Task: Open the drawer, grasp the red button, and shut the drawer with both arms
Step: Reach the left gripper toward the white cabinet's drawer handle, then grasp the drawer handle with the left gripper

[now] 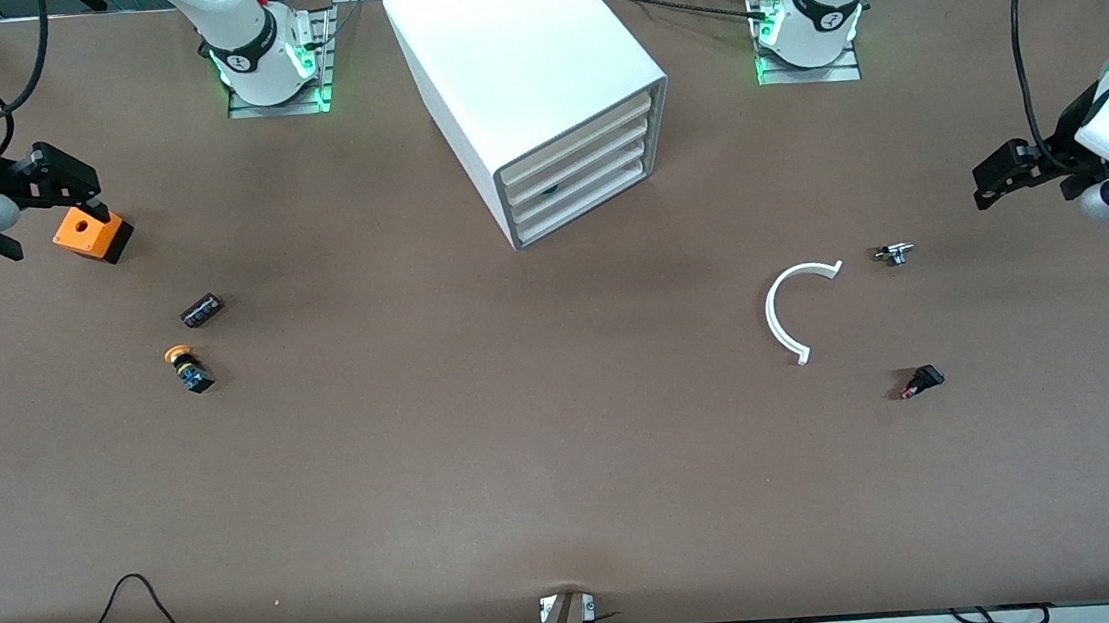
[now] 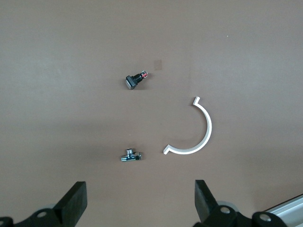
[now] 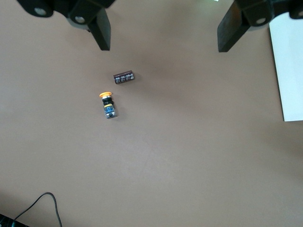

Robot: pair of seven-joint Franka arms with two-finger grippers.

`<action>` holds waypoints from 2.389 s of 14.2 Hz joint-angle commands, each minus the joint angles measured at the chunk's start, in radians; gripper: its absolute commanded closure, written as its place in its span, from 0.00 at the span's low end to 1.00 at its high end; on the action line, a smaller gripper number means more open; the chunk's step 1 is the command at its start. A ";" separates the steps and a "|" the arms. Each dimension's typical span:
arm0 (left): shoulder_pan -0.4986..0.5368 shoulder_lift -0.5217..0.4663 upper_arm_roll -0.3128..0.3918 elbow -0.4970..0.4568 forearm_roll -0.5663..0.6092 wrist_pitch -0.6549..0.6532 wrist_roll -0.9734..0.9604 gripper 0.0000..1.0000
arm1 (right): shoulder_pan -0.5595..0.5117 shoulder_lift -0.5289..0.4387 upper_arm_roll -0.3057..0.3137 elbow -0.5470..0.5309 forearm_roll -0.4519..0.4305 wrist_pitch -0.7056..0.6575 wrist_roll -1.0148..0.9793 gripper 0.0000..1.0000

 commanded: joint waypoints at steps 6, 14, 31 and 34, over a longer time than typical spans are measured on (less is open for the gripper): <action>-0.008 0.015 -0.002 -0.012 -0.035 -0.038 0.120 0.00 | -0.014 0.018 0.008 0.033 0.017 -0.006 0.000 0.00; -0.012 0.184 -0.091 -0.038 -0.485 -0.166 0.173 0.00 | -0.012 0.026 0.009 0.033 0.018 -0.006 -0.008 0.00; -0.030 0.540 -0.298 -0.334 -1.116 -0.008 0.903 0.49 | -0.008 0.095 0.011 0.030 0.011 -0.022 -0.017 0.00; -0.031 0.561 -0.314 -0.365 -1.130 -0.006 0.989 0.52 | -0.006 0.096 0.011 0.029 0.012 -0.022 -0.015 0.00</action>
